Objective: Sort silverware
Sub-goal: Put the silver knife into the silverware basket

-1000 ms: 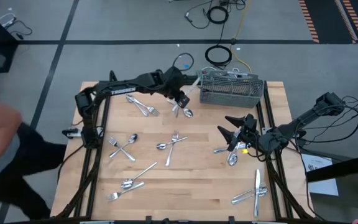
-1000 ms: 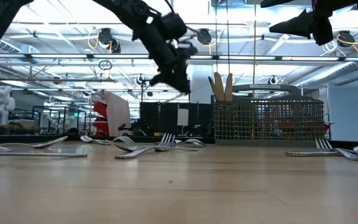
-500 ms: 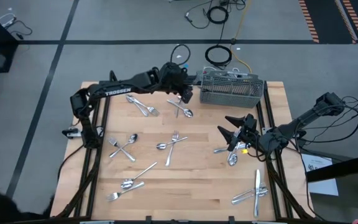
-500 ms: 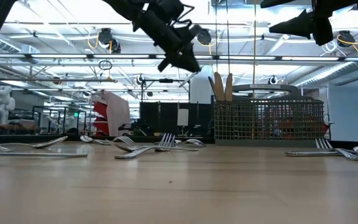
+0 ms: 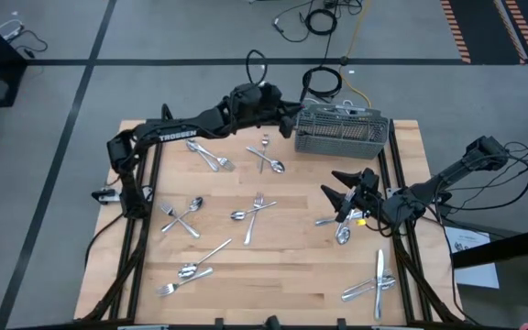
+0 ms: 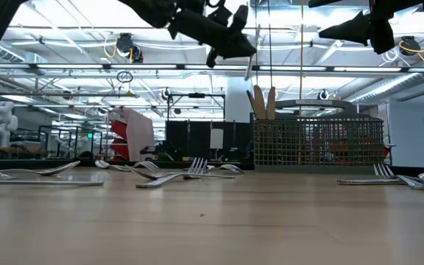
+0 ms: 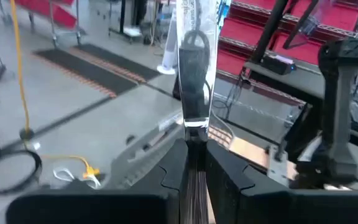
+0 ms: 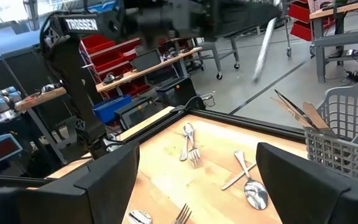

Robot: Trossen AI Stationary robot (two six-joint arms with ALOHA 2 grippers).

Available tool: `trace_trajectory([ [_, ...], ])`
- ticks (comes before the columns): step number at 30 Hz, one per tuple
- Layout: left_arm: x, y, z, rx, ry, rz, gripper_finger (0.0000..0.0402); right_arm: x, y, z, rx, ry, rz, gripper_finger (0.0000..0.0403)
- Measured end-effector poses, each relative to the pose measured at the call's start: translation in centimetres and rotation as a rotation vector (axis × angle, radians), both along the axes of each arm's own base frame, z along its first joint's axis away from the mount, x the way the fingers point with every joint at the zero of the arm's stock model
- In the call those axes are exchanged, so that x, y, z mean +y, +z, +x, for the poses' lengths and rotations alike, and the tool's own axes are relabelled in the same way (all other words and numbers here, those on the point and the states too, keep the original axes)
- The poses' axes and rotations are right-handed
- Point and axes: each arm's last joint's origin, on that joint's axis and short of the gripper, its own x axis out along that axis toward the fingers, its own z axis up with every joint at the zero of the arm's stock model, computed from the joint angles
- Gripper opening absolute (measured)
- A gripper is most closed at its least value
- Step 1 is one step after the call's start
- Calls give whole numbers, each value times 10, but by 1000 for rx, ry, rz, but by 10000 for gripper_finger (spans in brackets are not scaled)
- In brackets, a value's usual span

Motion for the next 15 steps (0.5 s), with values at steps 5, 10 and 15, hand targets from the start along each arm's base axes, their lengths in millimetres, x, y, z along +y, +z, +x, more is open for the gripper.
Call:
trace_trajectory([
  [5, 5, -4, 13, -102, -9, 147, 50, 1, 1, 0, -22, 30, 33, 313],
  [10, 24, -29, 25, -154, -21, 183, 50, 2, 1, 1, -35, 77, 64, 313],
  [15, 44, -56, 32, -193, -27, 183, 50, 2, 0, 1, -52, 77, 95, 313],
])
